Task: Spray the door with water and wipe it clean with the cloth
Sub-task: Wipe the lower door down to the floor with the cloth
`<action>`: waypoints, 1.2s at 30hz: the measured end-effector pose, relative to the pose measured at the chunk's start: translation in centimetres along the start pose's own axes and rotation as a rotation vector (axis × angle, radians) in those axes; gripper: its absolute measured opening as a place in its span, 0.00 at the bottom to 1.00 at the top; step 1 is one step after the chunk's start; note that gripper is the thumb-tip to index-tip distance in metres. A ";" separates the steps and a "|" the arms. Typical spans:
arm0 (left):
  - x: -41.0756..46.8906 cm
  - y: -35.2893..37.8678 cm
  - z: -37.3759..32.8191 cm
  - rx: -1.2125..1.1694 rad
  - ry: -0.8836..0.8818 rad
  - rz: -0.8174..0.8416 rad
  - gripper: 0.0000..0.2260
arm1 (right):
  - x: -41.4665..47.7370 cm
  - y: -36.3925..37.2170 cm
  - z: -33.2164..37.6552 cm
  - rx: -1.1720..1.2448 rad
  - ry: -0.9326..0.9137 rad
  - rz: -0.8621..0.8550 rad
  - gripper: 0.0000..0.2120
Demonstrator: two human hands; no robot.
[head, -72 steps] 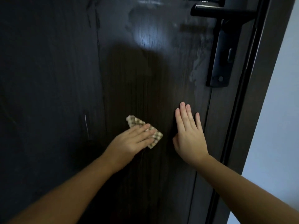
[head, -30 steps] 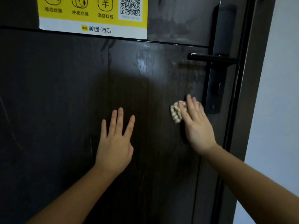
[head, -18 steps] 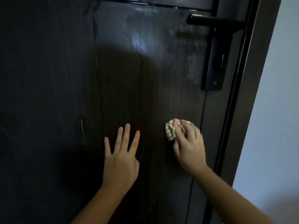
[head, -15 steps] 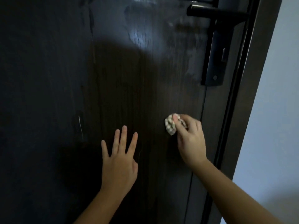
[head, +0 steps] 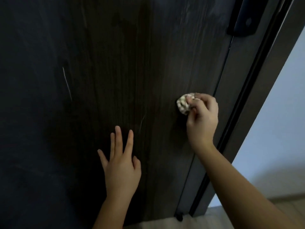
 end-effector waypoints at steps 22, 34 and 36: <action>0.3 -2.0 2.2 -0.215 0.145 -0.317 0.23 | -9.8 8.7 8.8 0.278 0.035 0.448 0.30; -0.1 -2.2 4.8 -0.183 0.212 -0.332 0.24 | -14.2 10.5 8.6 0.035 -0.045 0.594 0.40; -0.1 -1.3 4.9 -0.106 0.180 -0.267 0.26 | -15.0 10.6 8.4 0.007 -0.020 0.614 0.39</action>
Point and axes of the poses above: each hand's wrist, its own x-axis towards the middle knuckle, its own y-axis out of the palm, z = x × y, the point moved 9 cm from there along x, towards the middle knuckle, and after that the axes turned 1 degree about z, right-handed, at the moved point
